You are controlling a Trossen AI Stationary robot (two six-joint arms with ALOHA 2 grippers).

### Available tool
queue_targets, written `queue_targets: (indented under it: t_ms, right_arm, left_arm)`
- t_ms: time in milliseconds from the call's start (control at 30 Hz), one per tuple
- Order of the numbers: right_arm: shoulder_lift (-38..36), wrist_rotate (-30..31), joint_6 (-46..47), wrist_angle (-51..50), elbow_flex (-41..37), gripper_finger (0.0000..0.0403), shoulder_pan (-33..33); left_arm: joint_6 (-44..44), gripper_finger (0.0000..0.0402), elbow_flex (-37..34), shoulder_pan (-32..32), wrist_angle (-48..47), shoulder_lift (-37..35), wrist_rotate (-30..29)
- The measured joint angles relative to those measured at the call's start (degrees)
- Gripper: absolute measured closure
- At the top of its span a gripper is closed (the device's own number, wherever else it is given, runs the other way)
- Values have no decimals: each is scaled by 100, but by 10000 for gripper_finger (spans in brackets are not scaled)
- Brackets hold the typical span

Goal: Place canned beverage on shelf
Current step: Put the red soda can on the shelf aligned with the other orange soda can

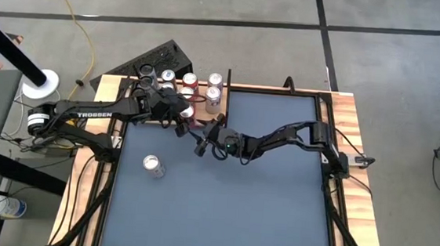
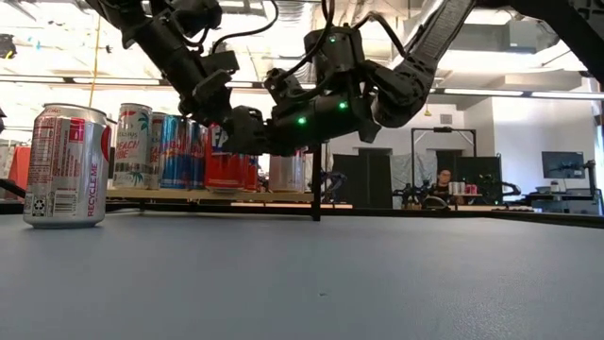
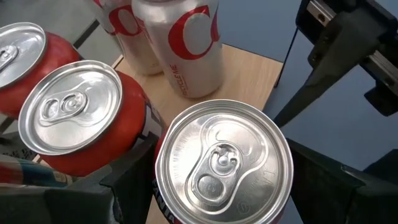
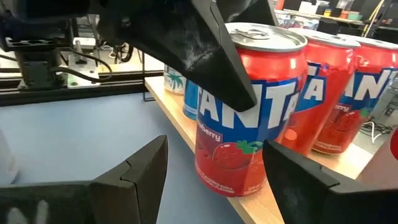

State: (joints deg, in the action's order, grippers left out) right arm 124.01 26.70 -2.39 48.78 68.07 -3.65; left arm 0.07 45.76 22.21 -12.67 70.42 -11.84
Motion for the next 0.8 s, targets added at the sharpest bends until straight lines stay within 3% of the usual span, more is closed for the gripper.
queue_targets:
  t_ms: [533, 800]
  right_arm:
    - [-2, -125, 481, 96, 4, 133, -174]
    - [-2, -109, 816, -962, 423, 46, -189]
  left_arm:
    - [-98, 115, -2, 1, -63, 6, 0]
    - [-86, 115, -2, 1, -75, 6, 4]
